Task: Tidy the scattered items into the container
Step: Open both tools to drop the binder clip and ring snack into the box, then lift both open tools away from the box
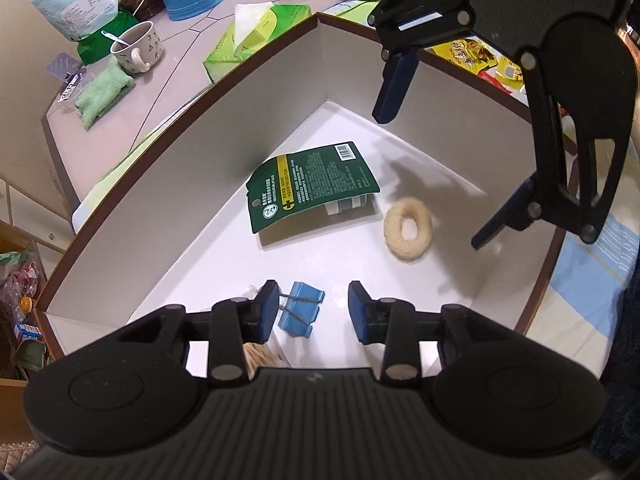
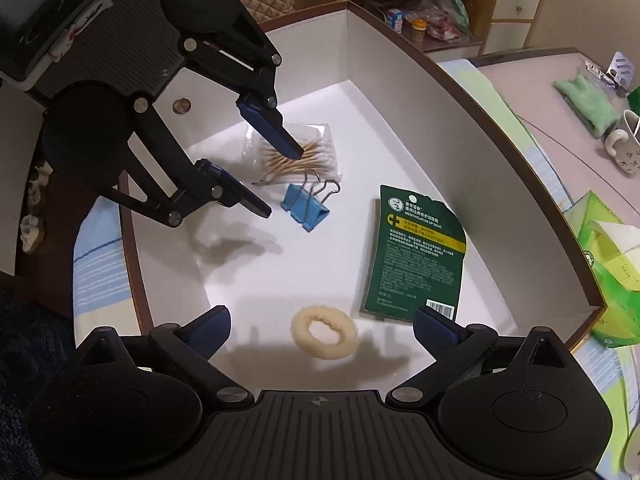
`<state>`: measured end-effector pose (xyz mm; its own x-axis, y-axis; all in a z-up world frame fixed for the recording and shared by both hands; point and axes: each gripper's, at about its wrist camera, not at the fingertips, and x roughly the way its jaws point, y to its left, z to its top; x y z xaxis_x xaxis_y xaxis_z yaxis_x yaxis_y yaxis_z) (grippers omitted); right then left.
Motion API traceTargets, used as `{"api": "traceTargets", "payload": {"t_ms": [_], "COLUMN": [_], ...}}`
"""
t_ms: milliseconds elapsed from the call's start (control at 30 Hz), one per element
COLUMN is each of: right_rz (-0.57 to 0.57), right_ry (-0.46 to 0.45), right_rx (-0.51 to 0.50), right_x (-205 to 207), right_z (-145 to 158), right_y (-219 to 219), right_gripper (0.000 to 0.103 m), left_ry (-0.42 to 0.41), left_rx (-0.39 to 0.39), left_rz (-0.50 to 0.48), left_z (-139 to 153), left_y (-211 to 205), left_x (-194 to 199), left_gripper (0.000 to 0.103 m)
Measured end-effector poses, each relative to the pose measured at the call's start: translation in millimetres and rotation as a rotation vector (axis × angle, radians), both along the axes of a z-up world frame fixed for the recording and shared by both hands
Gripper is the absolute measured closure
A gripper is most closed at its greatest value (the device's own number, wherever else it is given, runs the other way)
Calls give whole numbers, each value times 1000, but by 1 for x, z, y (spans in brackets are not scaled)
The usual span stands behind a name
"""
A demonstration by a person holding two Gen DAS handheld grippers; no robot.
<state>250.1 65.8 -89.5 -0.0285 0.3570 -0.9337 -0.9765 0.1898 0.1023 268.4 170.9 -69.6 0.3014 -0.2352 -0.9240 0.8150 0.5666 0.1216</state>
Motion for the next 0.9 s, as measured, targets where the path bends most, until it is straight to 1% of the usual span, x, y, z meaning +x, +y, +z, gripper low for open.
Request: {"api": "traceTargets", "payload": {"t_ms": [267, 533, 733, 867, 900], "right_rz": [3, 5, -5, -22, -25], "right_ry": [-7, -23, -40, -46, -48], "right_rx": [6, 16, 29, 42, 44], "right_x": [-4, -9, -13, -15, -16], "right_z": [4, 10, 17, 23, 24], "right_y": [0, -3, -10, -19, -21], "right_gripper": [3, 3, 3, 3, 3], "left_ry": [-20, -44, -69, -85, -89], "left_rx": [-1, 3, 9, 16, 17], "left_rz": [32, 74, 106, 127, 132], "left_z": [10, 19, 31, 39, 41], "left_y": [9, 18, 24, 29, 30], "left_x": [-7, -14, -22, -30, -32], "left_gripper": [70, 67, 61, 51, 50]}}
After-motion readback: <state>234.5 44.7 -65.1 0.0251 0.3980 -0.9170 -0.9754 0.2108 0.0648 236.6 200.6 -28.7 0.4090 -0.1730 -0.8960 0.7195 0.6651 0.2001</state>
